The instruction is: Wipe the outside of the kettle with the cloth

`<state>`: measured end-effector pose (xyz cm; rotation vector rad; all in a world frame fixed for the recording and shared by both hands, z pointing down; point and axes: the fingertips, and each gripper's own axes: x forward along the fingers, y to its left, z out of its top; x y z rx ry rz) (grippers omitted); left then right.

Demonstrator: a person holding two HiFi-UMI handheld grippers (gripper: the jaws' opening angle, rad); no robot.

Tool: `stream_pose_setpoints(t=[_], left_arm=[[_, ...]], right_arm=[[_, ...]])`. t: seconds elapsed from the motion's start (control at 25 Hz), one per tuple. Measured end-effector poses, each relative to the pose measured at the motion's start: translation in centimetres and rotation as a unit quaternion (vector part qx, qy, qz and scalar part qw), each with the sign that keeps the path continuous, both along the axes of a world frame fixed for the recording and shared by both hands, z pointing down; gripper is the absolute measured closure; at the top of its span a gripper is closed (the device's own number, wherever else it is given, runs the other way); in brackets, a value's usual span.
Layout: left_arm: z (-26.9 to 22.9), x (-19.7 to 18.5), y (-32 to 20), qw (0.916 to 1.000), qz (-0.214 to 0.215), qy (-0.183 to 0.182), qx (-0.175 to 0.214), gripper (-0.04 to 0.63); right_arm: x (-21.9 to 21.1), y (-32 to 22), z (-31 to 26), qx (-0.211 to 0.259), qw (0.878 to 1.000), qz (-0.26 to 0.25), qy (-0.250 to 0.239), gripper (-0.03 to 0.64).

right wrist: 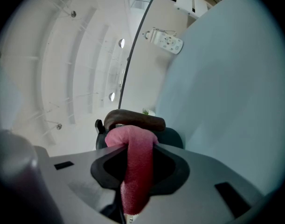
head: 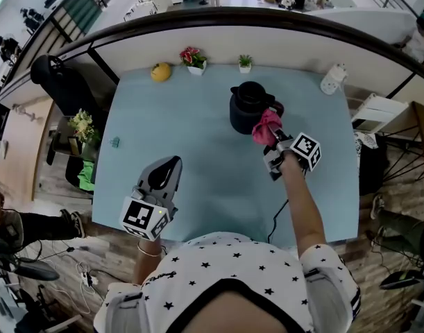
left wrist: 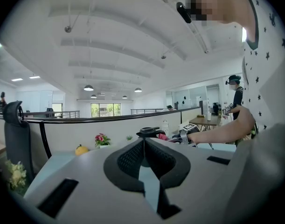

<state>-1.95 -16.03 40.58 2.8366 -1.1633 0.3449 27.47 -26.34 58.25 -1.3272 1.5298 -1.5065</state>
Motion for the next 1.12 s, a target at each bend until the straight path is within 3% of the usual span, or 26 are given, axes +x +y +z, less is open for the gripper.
stream_pose_setpoints(t=[0.24,0.44,0.6,0.88,1.12], left_arm=[[0.0,-0.1,0.0,1.0,0.007,0.006,-0.001,0.566],[0.6,-0.4,0.1,0.9998,0.013,0.012,-0.008,0.566],[0.8,-0.3,-0.1,0.9996,0.021,0.019,-0.008,0.566],[0.8,-2.2,-0.9,0.9998,0.006,0.018,-0.008,0.566],[1.2,-3.8,-1.5,0.9997,-0.015,0.012,-0.016,0.566]], right_arm=[[-1.1,1.7,-0.7,0.01,1.0,-0.009,0.027,0.525],[-8.2,3.9,-1.6,0.032,0.994,-0.098,0.041,0.525],[-13.7,3.5,-0.7,0.019,0.987,-0.154,0.03,0.525],[-17.5,-0.6,3.5,-0.038,0.991,-0.128,-0.009,0.525],[-15.8,-2.9,5.5,-0.054,0.996,-0.057,-0.038,0.526]])
